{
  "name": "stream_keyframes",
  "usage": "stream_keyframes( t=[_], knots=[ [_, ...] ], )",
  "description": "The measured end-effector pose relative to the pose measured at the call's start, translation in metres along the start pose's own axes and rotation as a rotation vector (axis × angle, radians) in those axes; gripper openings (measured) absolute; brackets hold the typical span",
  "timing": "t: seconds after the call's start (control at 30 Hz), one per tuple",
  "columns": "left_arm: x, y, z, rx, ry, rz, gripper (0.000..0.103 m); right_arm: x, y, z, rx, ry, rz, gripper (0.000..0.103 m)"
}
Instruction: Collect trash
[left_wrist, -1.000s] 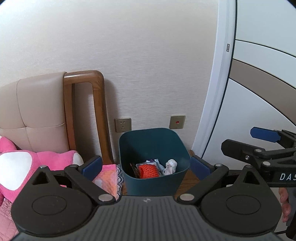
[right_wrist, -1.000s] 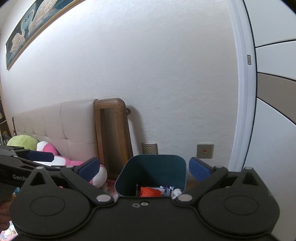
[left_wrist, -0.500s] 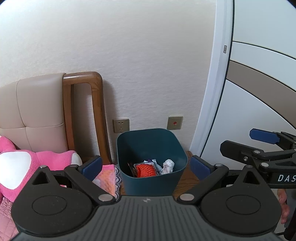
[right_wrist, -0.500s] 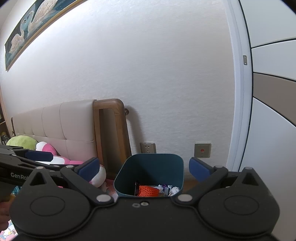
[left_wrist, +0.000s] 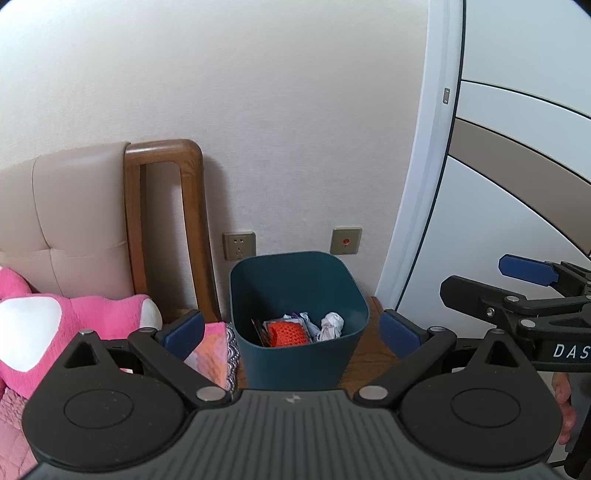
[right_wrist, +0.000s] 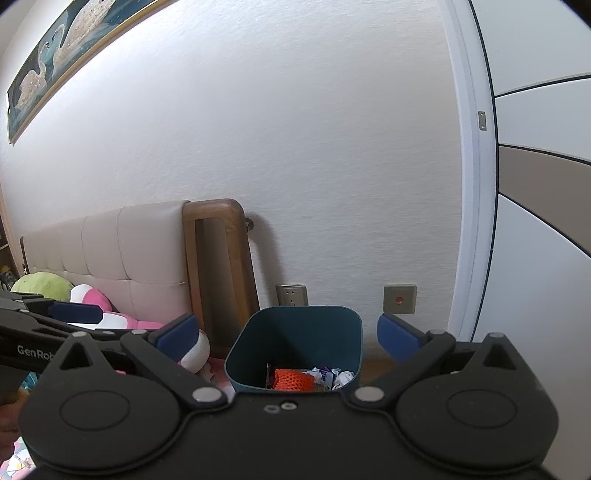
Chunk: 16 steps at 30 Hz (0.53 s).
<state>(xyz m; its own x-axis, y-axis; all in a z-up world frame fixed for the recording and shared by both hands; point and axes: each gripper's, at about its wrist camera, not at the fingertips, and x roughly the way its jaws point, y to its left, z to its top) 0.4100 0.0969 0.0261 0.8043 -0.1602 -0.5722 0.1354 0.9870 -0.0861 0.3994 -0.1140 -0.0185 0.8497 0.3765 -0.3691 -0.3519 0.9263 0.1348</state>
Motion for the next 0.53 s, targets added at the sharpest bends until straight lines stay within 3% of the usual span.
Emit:
stream_keyframes(
  t=[0.53],
  knots=[
    [-0.004, -0.003, -0.006, -0.021, 0.028, -0.012, 0.102, -0.010, 0.001, -0.005, 0.014, 0.005, -0.011, 0.103]
  ],
)
